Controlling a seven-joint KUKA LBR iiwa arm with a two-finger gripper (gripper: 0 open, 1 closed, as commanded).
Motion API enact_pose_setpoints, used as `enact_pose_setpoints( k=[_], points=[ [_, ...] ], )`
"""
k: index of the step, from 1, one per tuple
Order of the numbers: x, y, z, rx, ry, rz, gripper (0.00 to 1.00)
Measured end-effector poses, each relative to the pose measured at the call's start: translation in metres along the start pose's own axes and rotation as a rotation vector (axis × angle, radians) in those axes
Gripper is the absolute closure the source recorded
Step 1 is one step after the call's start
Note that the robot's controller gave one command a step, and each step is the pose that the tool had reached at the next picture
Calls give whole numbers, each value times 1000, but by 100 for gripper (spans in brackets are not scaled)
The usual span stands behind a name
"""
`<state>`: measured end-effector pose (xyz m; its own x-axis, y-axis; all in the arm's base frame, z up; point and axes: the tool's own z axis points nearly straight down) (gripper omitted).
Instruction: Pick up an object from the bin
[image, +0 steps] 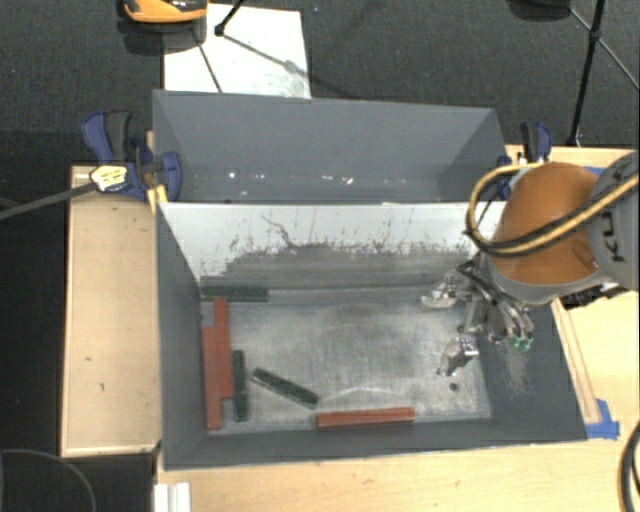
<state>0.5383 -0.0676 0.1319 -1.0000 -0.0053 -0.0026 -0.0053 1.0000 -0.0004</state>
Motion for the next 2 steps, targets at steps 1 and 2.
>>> enact_pose_setpoints(
  k=[1, 2],
  points=[
    [0, 0, 0, 0, 0, -1, 0],
    [37, 17, 40, 0, -2, -11, 0]
  ],
)
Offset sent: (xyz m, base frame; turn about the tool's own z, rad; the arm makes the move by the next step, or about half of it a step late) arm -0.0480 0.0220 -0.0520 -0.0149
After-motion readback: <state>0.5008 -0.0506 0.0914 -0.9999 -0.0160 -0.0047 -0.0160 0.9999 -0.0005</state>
